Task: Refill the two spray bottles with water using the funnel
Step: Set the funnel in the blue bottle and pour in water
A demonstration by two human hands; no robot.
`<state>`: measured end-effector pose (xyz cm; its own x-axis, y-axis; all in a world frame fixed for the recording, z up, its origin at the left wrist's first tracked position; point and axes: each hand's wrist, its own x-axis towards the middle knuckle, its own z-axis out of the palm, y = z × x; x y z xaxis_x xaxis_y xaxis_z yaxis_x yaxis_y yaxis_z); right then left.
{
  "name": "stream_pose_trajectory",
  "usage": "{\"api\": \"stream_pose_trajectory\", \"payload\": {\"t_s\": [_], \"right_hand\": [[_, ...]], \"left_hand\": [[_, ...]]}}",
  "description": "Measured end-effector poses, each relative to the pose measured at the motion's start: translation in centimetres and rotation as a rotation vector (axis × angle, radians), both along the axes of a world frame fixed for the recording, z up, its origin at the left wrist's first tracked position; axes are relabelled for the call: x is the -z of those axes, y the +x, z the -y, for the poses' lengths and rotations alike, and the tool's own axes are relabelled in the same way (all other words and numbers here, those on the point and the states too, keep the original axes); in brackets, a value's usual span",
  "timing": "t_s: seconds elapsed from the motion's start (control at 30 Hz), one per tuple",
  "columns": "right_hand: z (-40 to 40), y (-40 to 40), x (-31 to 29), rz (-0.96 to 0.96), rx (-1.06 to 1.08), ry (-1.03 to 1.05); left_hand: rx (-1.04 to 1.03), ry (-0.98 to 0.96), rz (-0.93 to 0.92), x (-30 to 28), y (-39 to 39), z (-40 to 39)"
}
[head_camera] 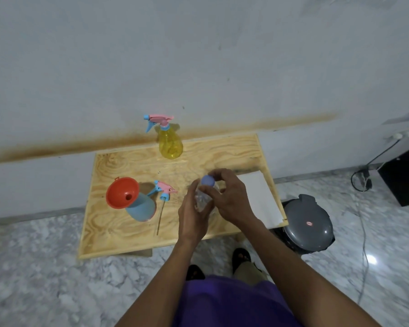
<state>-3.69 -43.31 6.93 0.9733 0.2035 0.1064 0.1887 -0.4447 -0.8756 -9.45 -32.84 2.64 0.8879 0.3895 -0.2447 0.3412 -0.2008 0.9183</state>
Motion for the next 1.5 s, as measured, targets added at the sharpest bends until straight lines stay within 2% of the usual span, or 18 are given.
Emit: {"api": "stream_pose_trajectory", "payload": {"t_s": [0.17,0.3,0.37,0.5,0.57,0.73,0.87,0.97,1.13,1.33,1.4,1.5], "right_hand": [[0.7,0.5,-0.5,0.023,-0.136,-0.058],[0.5,0.6,-0.6,0.059,-0.08,-0.088],[0.2,0.6,-0.7,0.095,-0.053,-0.13],[0.1,0.3,-1.7,0.177,-0.159,-0.216],[0.4,0.4,-2.1,0.154,-0.198,-0.213],[0.5,0.7,-2.0,0.122,-0.12,-0.194],[0.3,0.7,-2.5,0.163,-0.169,-0.29],[1.1,1.0,-2.8,0.125,-0.166,-0.236],[1.6,1.5,-2.4,0.188,-0.31,-0.294],[1.6,2.4,-3.3,0.164,-0.329,-0.204],[1.6,3.0,-3.8,0.198,-0.255,-0.091],[2.7,5.3,-2.7,0.11,-0.063,0.018]], "left_hand": [[-0.02,-0.029,0.005,1.2,0.1,-0.3],[0.01,0.024,0.019,1.5,0.1,-0.1],[0.0,-0.009,0.013,1.2,0.2,-0.1],[-0.022,0.034,0.009,0.8,0.0,0.0],[-0.018,0.062,0.019,0.5,-0.2,0.0],[0.045,0.096,0.043,0.7,-0.4,-0.1],[0.018,0.07,0.033,0.8,-0.3,-0.2],[0.043,0.077,0.026,0.5,-0.2,-0.1],[0.023,0.095,0.012,0.9,0.0,0.3],[0.015,0.076,0.003,0.2,-0.5,0.4],[0.009,0.06,0.003,0.0,-0.4,0.4],[0.021,0.047,0.005,0.1,-0.4,0.5]]}}
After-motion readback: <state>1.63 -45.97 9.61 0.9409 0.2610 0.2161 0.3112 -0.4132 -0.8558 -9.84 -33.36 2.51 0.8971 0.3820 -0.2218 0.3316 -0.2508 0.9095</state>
